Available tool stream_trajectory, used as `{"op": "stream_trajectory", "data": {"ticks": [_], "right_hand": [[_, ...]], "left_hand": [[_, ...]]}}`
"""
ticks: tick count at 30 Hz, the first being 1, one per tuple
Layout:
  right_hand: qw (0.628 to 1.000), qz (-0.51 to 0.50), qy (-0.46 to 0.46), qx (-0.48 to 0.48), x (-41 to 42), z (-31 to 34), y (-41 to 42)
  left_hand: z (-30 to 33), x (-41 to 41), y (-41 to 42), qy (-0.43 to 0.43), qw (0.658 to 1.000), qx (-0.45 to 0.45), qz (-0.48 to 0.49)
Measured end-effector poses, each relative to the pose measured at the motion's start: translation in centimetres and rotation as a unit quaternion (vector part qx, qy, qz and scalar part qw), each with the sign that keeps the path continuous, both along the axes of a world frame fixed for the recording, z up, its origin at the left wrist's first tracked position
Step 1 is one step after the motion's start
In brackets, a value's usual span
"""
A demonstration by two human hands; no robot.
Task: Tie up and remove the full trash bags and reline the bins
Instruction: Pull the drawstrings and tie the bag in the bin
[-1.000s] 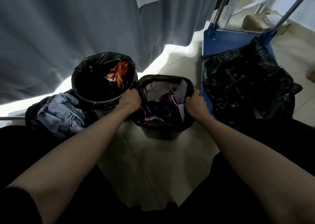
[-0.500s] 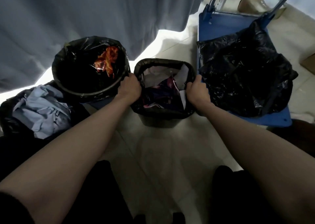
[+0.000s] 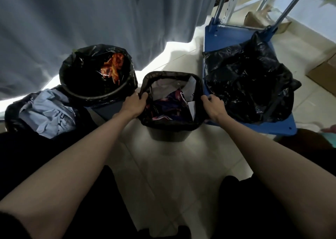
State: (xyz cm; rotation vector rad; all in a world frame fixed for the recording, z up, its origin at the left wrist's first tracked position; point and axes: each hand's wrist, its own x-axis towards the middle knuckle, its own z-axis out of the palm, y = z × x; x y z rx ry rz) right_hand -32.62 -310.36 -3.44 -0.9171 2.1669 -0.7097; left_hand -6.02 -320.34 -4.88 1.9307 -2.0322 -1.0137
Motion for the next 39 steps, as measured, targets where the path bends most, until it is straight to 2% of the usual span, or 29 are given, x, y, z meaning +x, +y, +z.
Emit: {"op": "stream_trajectory", "data": {"ticks": [5, 7, 10, 13, 18, 21, 26, 33, 36, 39], "right_hand": [[0.983, -0.036, -0.178, 0.024, -0.5, 0.0, 2.1], [0.974, -0.037, -0.222, 0.032, -0.4, -0.1, 2.8], [0.963, -0.009, -0.262, 0.058, -0.4, -0.1, 3.9], [0.95, -0.006, -0.304, 0.068, -0.5, 0.3, 4.5], [0.932, -0.018, -0.35, 0.095, -0.3, 0.8, 4.9], [0.917, -0.026, -0.385, 0.098, -0.3, 1.2, 5.2], [0.911, -0.069, -0.399, 0.078, 0.1, 1.4, 5.3], [0.922, -0.075, -0.357, 0.13, 0.9, 1.5, 4.8], [0.918, -0.091, -0.367, 0.119, 1.1, 1.2, 4.2], [0.914, -0.102, -0.378, 0.11, 1.2, 1.2, 3.9]], "left_hand": [[1.1, 0.6, 1.7, 0.012, 0.998, -0.04, 0.051], [1.5, 1.1, 2.3, 0.018, 0.995, -0.044, 0.088], [1.6, 2.0, 3.3, 0.082, 0.985, 0.062, 0.137], [1.9, 2.3, 4.9, 0.188, 0.951, 0.186, 0.159], [1.8, 3.3, 5.5, 0.24, 0.923, 0.233, 0.192], [1.4, 3.3, 5.9, 0.254, 0.915, 0.23, 0.21], [0.9, 3.2, 6.2, 0.295, 0.896, 0.224, 0.246], [0.7, 2.9, 5.9, 0.29, 0.881, 0.234, 0.292], [1.3, 2.8, 6.1, 0.319, 0.861, 0.247, 0.309], [1.8, 3.1, 6.6, 0.385, 0.821, 0.292, 0.305]]}}
